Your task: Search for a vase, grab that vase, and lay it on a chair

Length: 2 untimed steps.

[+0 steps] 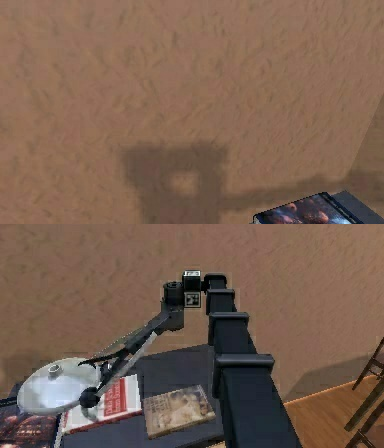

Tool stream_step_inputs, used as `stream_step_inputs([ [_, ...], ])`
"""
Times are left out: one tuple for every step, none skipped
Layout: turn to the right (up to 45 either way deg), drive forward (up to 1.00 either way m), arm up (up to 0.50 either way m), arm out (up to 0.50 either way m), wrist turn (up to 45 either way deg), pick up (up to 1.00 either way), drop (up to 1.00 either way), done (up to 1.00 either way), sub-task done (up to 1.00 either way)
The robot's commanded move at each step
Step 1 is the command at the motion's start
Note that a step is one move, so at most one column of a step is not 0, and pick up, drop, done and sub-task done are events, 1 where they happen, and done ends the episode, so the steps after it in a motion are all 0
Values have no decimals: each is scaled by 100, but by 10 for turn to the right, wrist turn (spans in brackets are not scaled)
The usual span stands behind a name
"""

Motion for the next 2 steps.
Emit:
stream_step_inputs([
  [0,0,0,0,-120,0,0,0,0],
  [0,0,0,-28,0,0,0,0,0],
])
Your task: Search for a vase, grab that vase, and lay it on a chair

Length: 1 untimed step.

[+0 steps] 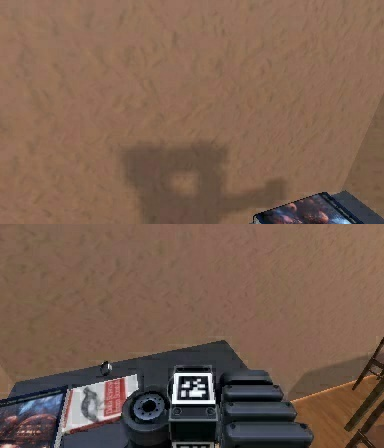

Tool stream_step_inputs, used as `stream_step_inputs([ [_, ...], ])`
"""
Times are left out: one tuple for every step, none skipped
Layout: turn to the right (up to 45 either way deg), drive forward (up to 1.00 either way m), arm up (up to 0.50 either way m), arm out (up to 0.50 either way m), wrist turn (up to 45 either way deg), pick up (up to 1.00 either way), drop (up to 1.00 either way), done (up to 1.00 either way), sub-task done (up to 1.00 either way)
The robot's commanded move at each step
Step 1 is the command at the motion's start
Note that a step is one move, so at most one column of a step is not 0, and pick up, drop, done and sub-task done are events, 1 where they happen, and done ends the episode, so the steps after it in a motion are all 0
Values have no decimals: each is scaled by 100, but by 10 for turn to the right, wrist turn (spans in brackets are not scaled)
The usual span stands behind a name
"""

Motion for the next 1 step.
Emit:
stream_step_inputs([
  [-450,0,0,0,0,0,0,0,0],
])
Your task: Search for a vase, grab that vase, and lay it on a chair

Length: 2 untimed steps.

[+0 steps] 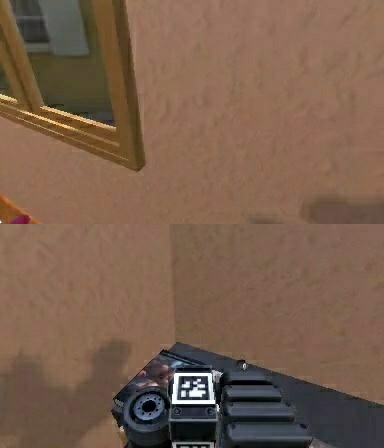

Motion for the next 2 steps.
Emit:
stream_step_inputs([
  [-450,0,0,0,0,0,0,0,0],
  [-450,0,0,0,0,0,0,0,0],
])
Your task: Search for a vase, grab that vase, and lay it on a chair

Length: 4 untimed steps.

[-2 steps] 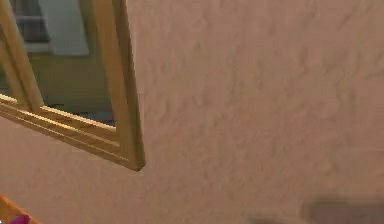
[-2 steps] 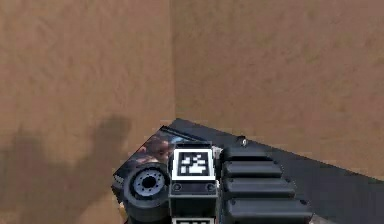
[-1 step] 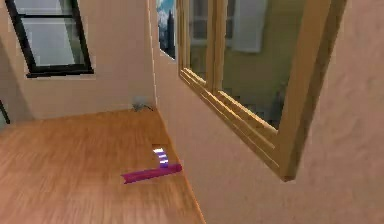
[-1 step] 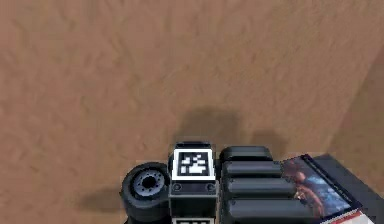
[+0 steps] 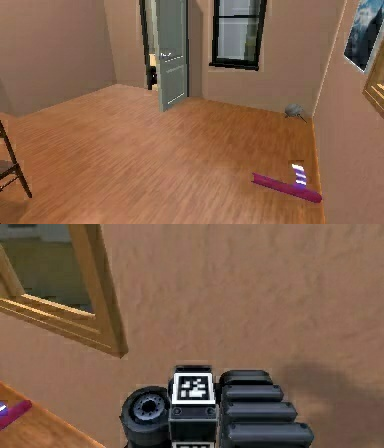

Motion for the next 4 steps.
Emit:
stream_step_inputs([
  [-30,0,0,0,0,0,0,0,0],
  [0,40,0,0,0,0,0,0,0],
  [-360,0,0,0,0,0,0,0,0],
  [0,75,0,0,0,0,0,0,0],
])
